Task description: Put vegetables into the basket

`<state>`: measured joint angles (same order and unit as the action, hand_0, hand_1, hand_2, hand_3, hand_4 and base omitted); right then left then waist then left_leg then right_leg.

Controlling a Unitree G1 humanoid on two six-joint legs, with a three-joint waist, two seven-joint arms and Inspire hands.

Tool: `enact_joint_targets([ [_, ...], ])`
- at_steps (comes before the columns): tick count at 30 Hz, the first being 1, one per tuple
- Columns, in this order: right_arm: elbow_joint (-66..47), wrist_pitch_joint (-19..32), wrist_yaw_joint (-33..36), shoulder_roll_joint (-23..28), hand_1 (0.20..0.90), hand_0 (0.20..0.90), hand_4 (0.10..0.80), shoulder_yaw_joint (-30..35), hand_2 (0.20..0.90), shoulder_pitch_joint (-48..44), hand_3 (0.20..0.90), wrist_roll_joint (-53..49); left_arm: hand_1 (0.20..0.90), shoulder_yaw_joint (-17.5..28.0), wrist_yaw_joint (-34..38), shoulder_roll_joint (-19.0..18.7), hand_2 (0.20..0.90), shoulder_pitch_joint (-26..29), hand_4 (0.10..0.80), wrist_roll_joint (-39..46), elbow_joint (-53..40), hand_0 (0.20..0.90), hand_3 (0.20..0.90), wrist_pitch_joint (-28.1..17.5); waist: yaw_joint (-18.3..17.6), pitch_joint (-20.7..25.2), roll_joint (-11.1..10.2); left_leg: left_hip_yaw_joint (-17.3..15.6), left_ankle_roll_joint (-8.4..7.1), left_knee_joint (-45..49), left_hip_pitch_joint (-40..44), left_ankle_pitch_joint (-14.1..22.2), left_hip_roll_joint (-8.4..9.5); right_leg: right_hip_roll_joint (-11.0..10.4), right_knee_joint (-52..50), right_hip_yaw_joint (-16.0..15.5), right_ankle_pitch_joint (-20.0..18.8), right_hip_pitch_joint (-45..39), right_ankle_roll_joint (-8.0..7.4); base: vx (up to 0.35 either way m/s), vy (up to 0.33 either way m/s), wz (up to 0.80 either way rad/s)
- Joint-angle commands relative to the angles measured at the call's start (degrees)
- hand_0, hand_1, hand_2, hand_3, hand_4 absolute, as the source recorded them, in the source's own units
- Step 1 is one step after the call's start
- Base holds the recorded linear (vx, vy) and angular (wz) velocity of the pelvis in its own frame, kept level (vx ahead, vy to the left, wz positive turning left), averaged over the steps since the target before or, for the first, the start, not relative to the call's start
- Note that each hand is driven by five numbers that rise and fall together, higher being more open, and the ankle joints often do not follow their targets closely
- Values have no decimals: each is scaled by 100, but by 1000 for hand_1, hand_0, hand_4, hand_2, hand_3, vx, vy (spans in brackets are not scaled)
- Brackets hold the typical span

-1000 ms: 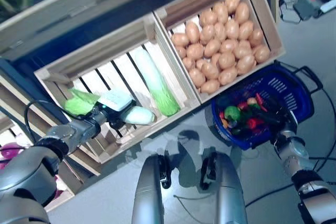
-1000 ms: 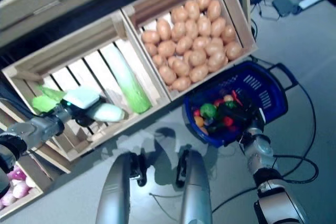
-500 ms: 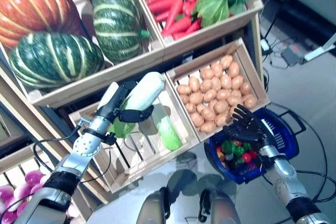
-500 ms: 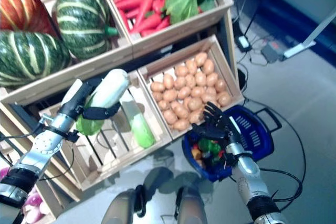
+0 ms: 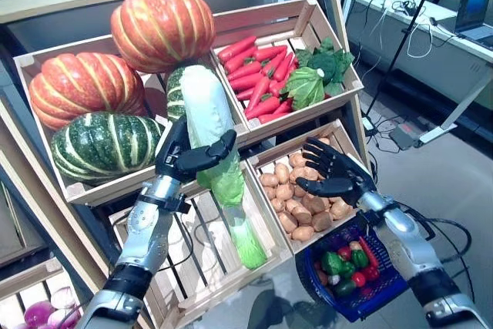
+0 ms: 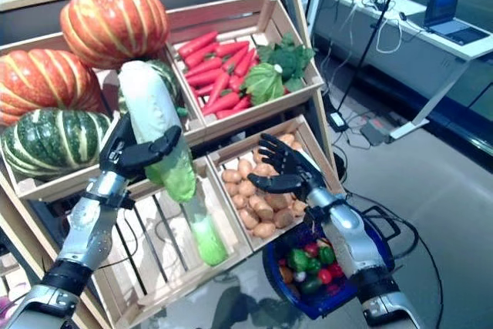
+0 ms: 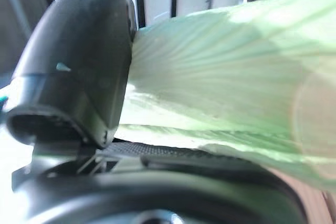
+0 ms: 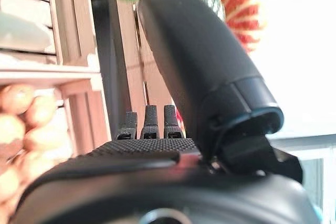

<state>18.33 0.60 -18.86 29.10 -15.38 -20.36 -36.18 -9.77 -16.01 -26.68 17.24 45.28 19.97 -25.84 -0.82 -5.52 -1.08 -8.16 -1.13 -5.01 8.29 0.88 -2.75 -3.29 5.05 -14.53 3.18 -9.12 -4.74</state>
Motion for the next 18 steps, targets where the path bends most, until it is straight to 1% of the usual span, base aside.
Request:
enact_joint_targets([
  [1, 37, -368, -378, 96, 900, 900, 800, -151, 900, -989, 900, -448, 300, -51, 13, 100, 300, 1305, 400, 401, 261, 300, 300, -314, 41, 635, -98, -25, 161, 1, -114, 448, 247, 67, -5, 41, 4, 184, 139, 0, 0, 0],
  [3, 138, -530, -437, 109, 900, 900, 800, -270, 900, -1219, 900, -541, 300, -131, 21, 138, 300, 1398, 400, 416, 321, 300, 300, -268, 40, 664, -109, -26, 146, 1, -45, 511, 235, 81, -5, 74, 36, 131, 122, 0, 0, 0],
  [6, 387, -687, -336, 134, 900, 900, 800, -464, 900, -1637, 900, -700, 300, -287, -2, 196, 300, 1611, 400, 614, 513, 300, 300, -209, 51, 681, -125, -24, 153, 1, 22, 555, 244, 111, -5, 95, 54, 71, 126, 0, 0, 0],
  [8, 499, -822, -331, 153, 900, 900, 800, -567, 900, -1859, 900, -888, 300, -356, -24, 215, 300, 1716, 400, 643, 603, 300, 300, -195, 54, 687, -136, -45, 153, 1, 44, 573, 241, 124, -5, 100, 65, 56, 138, -29, -13, -1],
  [9, 565, -924, -336, 150, 900, 900, 800, -642, 900, -2023, 900, -1021, 300, -413, -32, 229, 300, 1782, 400, 572, 647, 300, 300, -184, 59, 679, -154, -100, 168, 1, 34, 545, 249, 137, -5, 77, 46, 70, 176, -51, -24, -2],
  [12, 624, -1029, -416, 122, 900, 900, 800, -732, 900, -2218, 900, -1212, 300, -503, -56, 246, 300, 1838, 400, 584, 676, 300, 300, -133, 67, 683, -158, -101, 164, 1, 55, 564, 248, 163, -5, 90, 61, 54, 187, -18, -8, 0],
  [15, 699, -1308, -621, 101, 900, 900, 800, -848, 900, -2499, 900, -1318, 300, -602, -136, 296, 300, 1862, 400, 527, 727, 300, 300, -67, 97, 704, -170, -108, 166, 1, 89, 576, 255, 183, -5, 101, 74, 27, 199, 0, 0, 0],
  [18, 741, -1429, -749, 110, 900, 900, 800, -952, 900, -2677, 900, -1480, 300, -675, -179, 325, 300, 1879, 400, 525, 740, 300, 300, -21, 119, 705, -178, -111, 166, 1, 130, 595, 256, 192, -5, 90, 90, -15, 201, 0, 0, 0],
])
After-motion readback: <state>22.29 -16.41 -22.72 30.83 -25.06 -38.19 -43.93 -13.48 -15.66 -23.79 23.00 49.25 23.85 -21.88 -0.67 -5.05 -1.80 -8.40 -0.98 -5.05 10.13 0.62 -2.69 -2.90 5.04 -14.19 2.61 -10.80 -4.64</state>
